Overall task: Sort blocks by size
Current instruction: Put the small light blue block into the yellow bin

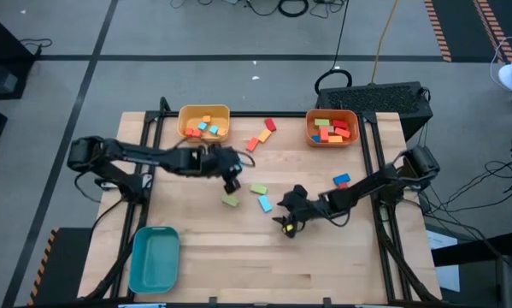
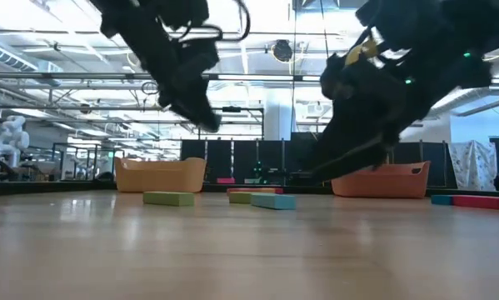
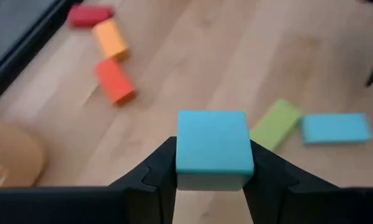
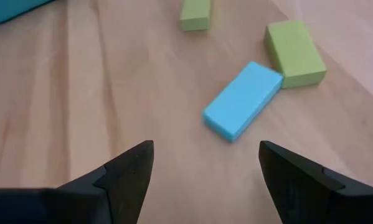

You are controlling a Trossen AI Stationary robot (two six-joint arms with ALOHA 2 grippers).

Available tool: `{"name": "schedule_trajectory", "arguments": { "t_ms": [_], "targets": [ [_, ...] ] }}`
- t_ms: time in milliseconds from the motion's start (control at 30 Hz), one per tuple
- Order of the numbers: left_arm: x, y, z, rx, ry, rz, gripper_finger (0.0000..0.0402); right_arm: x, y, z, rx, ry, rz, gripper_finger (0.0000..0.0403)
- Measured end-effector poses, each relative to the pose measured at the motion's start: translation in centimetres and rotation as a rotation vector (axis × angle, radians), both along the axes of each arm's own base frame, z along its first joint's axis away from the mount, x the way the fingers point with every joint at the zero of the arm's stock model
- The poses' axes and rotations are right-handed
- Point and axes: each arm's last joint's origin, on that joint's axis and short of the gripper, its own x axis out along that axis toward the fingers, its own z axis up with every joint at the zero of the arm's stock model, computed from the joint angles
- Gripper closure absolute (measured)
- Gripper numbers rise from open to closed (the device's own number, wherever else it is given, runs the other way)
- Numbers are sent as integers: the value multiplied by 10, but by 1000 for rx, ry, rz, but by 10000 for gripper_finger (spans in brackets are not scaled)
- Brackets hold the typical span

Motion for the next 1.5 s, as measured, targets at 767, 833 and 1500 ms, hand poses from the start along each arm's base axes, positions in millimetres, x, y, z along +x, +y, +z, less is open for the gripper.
{"name": "schedule_trajectory", "arguments": {
  "t_ms": [767, 833, 1500],
  "targets": [
    [-67, 148, 3, -46, 42, 319, 263, 27, -110, 19, -13, 89, -24, 126],
    [-71, 153, 3, -59, 35, 331, 263, 30, -116, 24, -9, 98, -40, 126],
    [-109, 175, -16, -152, 103, 529, 263, 38, -104, 35, 8, 129, 10, 126]
  ]
}}
